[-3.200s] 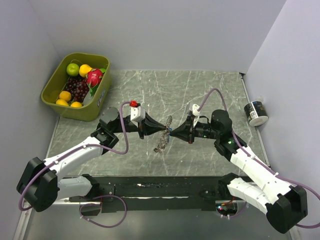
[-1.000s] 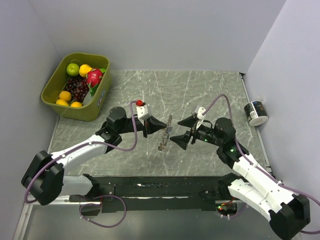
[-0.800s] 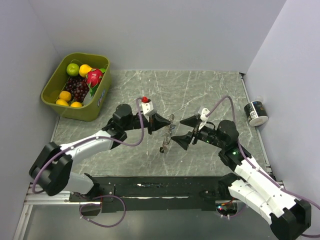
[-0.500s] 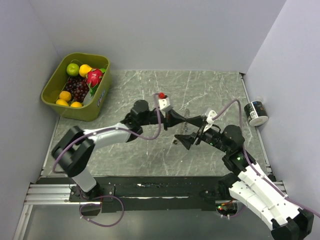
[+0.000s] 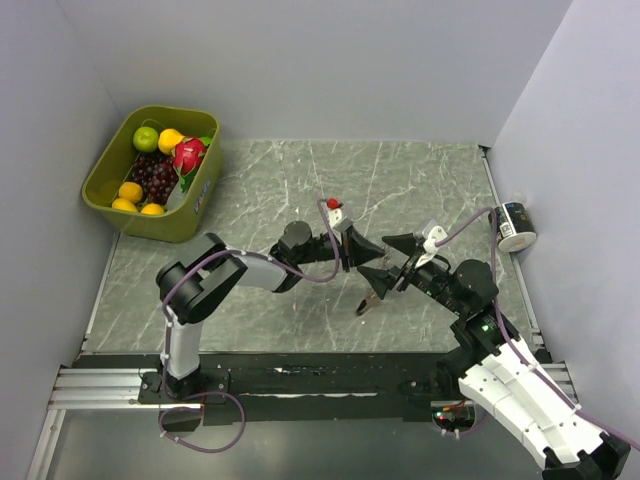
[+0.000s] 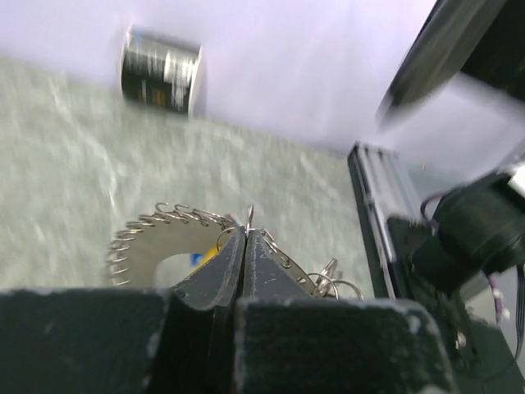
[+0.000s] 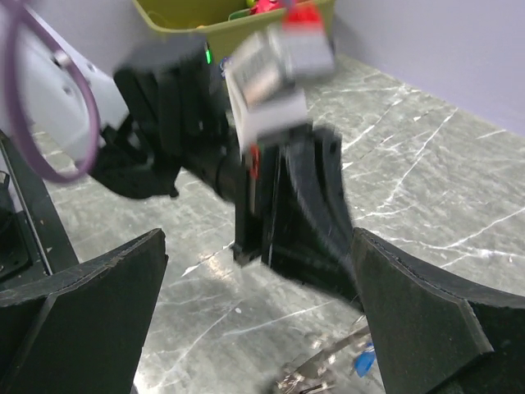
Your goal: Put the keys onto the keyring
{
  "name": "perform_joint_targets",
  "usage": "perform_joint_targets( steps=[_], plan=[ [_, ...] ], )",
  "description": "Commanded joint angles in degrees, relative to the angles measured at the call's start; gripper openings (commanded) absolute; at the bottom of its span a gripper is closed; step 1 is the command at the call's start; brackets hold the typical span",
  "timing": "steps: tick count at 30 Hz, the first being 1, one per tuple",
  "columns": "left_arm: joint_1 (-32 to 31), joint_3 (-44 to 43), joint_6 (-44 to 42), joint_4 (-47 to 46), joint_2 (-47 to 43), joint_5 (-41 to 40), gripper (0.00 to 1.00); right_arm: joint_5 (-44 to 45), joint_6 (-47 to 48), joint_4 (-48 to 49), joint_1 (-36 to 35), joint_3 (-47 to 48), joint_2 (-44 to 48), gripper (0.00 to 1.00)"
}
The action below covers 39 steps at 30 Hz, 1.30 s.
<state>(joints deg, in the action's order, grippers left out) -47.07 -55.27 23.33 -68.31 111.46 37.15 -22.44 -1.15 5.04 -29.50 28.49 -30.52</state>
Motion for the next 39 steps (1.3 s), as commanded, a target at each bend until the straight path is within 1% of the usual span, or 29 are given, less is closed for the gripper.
perform_joint_targets(
  steps=[1, 7, 10, 13, 16, 20, 23, 27, 28, 30, 33, 34, 35, 39],
  plan=[
    [0.0, 3.7, 1.9, -8.6, 1.6, -1.3, 0.01, 0.3, 0.6, 1.6, -0.1, 0.2, -1.5, 1.0],
    [0.0, 7.6, -1.2, -5.5, 0.0, -2.4, 0.01, 0.1, 0.6, 1.7, -0.1, 0.2, -2.3, 1.0],
    [0.0, 9.1, -3.5, -2.5, -1.2, -2.8, 0.01, -0.2, 0.4, 2.0, -0.1, 0.1, -2.4, 1.0],
    [0.0, 9.9, -4.2, -2.4, -2.4, -2.9, 0.01, -0.2, 0.3, 2.3, -0.1, -0.1, -2.6, 1.0],
    [0.0, 8.3, -4.3, -0.9, -3.4, -1.9, 0.01, 0.1, 0.4, 2.2, -0.1, 0.0, -2.1, 1.0],
    [-0.2, 3.4, -3.3, -0.5, -3.8, -0.4, 0.01, 0.6, 0.4, 2.2, -0.1, -0.1, -1.3, 1.0],
    [-0.5, -0.4, -0.7, -2.3, -2.7, 2.0, 0.01, 0.8, 0.3, 1.9, -0.2, 0.0, -1.1, 0.99],
    [-0.5, -2.0, 3.6, -8.4, -1.1, 3.7, 0.01, 1.7, 0.3, 1.6, -0.1, -0.1, -0.5, 1.0],
    [-0.5, -1.2, 4.8, -11.4, -0.2, 3.8, 0.01, 2.0, 0.4, 1.9, -0.1, -0.3, -0.4, 1.0],
    [-0.5, -0.2, 5.1, -12.5, 1.1, 3.4, 0.01, 2.1, 0.4, 1.9, -0.2, -0.5, -0.5, 1.0],
    [0.2, 2.9, 7.2, -15.3, 5.6, 2.8, 0.01, 2.2, 0.4, 2.0, -0.2, -0.7, -0.9, 1.0],
    [0.7, 5.0, 9.4, -19.1, 8.2, 2.8, 0.01, 2.1, 0.4, 1.9, -0.1, -0.6, -1.0, 1.0],
    [0.8, 6.0, 10.1, -20.4, 9.6, 2.8, 0.01, 2.2, 0.5, 1.8, -0.1, -0.7, -1.0, 1.0],
    [1.5, 9.4, 10.9, -22.9, 14.0, 2.7, 0.01, 2.2, 0.2, 2.5, -0.1, -1.3, -1.2, 1.0]
  ],
)
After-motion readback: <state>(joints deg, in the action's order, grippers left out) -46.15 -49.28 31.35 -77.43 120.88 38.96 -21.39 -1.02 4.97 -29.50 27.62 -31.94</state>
